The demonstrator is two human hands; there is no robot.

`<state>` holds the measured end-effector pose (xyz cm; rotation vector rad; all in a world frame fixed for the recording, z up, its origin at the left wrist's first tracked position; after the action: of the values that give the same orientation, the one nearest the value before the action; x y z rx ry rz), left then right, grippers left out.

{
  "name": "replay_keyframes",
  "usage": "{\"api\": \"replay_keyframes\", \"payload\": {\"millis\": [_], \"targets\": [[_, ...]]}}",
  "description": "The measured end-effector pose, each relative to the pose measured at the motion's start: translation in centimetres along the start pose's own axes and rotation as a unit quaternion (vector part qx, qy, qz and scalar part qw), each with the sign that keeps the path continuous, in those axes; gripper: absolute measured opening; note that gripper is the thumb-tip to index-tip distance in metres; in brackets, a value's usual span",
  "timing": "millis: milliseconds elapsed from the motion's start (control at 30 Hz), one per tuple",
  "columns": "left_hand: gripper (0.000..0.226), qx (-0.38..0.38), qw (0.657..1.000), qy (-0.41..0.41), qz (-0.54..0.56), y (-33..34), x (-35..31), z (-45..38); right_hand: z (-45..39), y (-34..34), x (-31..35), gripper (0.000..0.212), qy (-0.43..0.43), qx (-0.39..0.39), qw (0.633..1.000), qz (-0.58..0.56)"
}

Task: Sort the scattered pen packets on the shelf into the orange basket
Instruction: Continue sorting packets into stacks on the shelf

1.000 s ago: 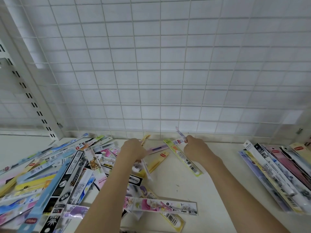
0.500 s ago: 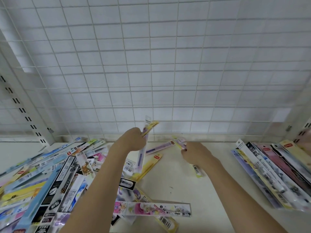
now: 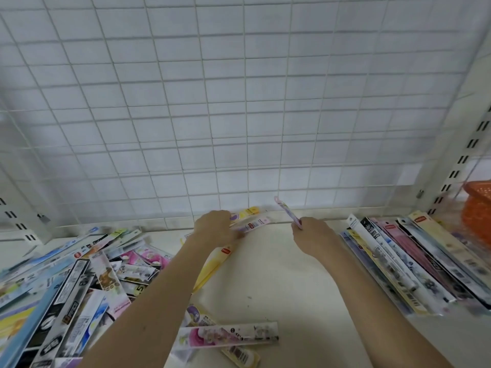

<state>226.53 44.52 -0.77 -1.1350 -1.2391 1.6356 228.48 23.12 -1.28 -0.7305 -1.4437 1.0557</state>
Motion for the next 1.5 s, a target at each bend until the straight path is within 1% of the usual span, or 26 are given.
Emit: {"api": "replay_keyframes", "payload": {"millis": [67,133,200,300,367,500,567,633,700,833,967,1033,1100,1133,1233,1367,1433,1500], "targets": [[0.039,0.025,0.999,-0.006,0.021,0.8,0.3,0.0,0.0,0.2,0.0,0.036,-0.003,0.003,1.000,-0.012],[0.033,0.027,1.000,-0.003,0.013,0.8,0.5,0.1,0.1,0.3,0.3,0.034,-0.002,0.007,1.000,-0.025],[0.030,0.031,1.000,0.001,0.001,0.5,0.6,0.4,0.3,0.7,0.9,0.030,-0.007,0.022,0.999,-0.044],[0.030,0.026,0.999,0.006,0.031,-0.6,1.3,0.5,0.8,1.7,2.7,0.020,-0.029,0.054,0.996,-0.071],[0.025,0.012,0.997,-0.017,0.071,-1.8,2.5,1.0,1.2,2.3,4.3,0.019,-0.054,0.065,0.995,-0.055],[0.018,-0.005,0.982,-0.076,0.175,-3.6,6.3,3.1,2.6,4.2,8.0,0.026,-0.095,0.084,0.991,-0.041],[0.009,-0.007,0.969,-0.101,0.223,-4.0,8.5,4.7,3.2,5.5,9.9,0.022,-0.120,0.101,0.986,-0.054],[0.014,-0.034,0.974,-0.111,0.193,-4.8,10.3,6.5,3.6,6.5,11.8,0.016,-0.139,0.112,0.981,-0.075],[0.024,-0.073,0.975,-0.121,0.174,-5.7,12.1,8.6,4.0,7.7,13.4,0.017,-0.151,0.130,0.976,-0.092],[0.037,-0.082,0.967,-0.150,0.187,-5.7,15.2,12.0,4.7,10.0,15.1,0.033,-0.159,0.166,0.972,-0.055],[0.039,-0.096,0.953,-0.189,0.217,-5.2,18.2,14.3,4.7,10.1,15.1,0.038,-0.143,0.148,0.978,-0.022],[0.048,-0.099,0.948,-0.214,0.215,-4.8,19.4,15.2,4.7,9.9,15.2,0.030,-0.135,0.147,0.979,-0.029],[0.041,-0.104,0.947,-0.226,0.202,-4.4,20.1,15.7,4.7,9.7,15.2,0.015,-0.123,0.154,0.980,-0.037],[0.036,-0.108,0.947,-0.228,0.199,-4.2,20.3,16.0,4.7,9.7,15.1,0.014,-0.115,0.157,0.980,-0.034],[0.039,-0.122,0.943,-0.226,0.212,-4.0,20.3,16.7,4.6,9.5,15.0,0.021,-0.102,0.161,0.982,-0.005],[0.035,-0.128,0.940,-0.216,0.232,-3.2,20.3,16.7,4.3,9.0,14.9,0.010,-0.097,0.130,0.987,-0.004],[0.038,-0.127,0.941,-0.215,0.227,-2.9,20.4,16.8,4.1,8.6,14.7,0.017,-0.096,0.106,0.990,-0.008],[0.037,-0.133,0.941,-0.215,0.225,-2.9,20.4,17.0,3.8,8.5,14.3,0.019,-0.090,0.099,0.991,-0.014]]}}
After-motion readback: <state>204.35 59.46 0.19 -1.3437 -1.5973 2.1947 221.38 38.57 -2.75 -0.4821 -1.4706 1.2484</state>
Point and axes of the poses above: each hand's wrist, its own z-axis away from the middle knuckle, its own y-axis out of the palm, x = y × z, the point moved 9 cm from there along -z, towards the middle knuckle, and after that the axes turned 5 degrees about -y, right-handed, at the moved point
